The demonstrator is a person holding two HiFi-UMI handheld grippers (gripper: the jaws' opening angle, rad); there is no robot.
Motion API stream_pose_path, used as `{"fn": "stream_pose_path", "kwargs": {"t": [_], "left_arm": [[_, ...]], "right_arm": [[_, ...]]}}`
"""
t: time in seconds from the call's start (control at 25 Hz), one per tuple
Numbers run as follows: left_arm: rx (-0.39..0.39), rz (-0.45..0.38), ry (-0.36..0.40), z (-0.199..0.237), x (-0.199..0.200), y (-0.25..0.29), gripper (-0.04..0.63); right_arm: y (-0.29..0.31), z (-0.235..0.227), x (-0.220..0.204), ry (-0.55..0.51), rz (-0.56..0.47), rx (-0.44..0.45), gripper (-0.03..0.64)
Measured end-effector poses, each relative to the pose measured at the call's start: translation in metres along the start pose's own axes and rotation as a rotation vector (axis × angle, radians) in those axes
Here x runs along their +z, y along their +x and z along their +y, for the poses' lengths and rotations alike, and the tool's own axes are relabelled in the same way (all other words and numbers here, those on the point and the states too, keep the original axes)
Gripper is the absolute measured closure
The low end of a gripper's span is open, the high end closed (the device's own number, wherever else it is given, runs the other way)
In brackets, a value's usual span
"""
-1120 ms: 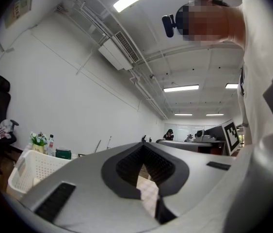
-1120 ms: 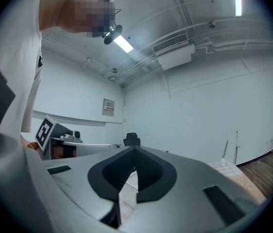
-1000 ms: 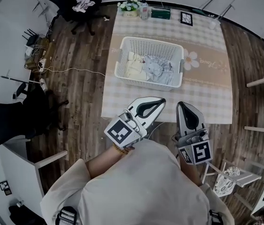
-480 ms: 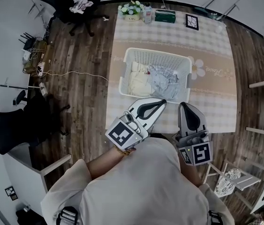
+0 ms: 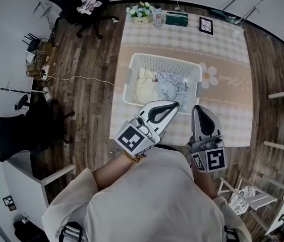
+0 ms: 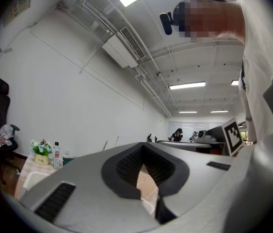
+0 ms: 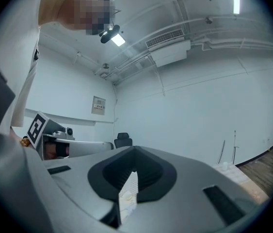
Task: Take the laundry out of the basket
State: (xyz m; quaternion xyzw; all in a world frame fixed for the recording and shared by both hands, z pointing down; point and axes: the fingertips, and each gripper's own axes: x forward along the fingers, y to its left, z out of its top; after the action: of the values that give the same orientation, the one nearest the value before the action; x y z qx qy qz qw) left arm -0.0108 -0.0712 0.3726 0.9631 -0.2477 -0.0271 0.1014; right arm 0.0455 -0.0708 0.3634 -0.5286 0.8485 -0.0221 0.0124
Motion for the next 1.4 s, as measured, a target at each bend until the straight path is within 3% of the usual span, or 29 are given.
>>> {"fn": "stream_pose_path", "kwargs": {"t": [0.2,0.36,0.6,0.72,0.96,1.2,1.4], "left_arm": [[-0.001,-0.062,0.078,0.015,0.013,0.021,0.58],[-0.01,-0.047,0.092,0.021,0.023,0.039,0.58],[-0.04,-0.049,0.222,0.049,0.041,0.073,0.58],[-0.034,-0.055,0.253,0.068,0.051,0.087,0.58],[-0.011,-0.039,0.247,0.09,0.047,0.101,0.58],[-0.022,0.019,0.245,0.097,0.025,0.106,0.58],[0.004,0.016,0.226,0.103,0.014,0.11,0.579]], "right_arm": [[0.014,-0.026,0.008,-0.033,-0.022,-0.02,0.607],[0.026,-0.045,0.016,-0.053,-0.032,-0.03,0.607],[0.065,-0.066,0.023,-0.144,-0.033,-0.027,0.607],[0.084,-0.08,0.031,-0.114,-0.043,-0.03,0.607],[0.101,-0.092,0.035,-0.124,-0.048,-0.044,0.607],[0.105,-0.1,0.008,-0.1,0.0,-0.053,0.607],[0.11,-0.101,-0.012,-0.073,0.02,-0.066,0.606]]}}
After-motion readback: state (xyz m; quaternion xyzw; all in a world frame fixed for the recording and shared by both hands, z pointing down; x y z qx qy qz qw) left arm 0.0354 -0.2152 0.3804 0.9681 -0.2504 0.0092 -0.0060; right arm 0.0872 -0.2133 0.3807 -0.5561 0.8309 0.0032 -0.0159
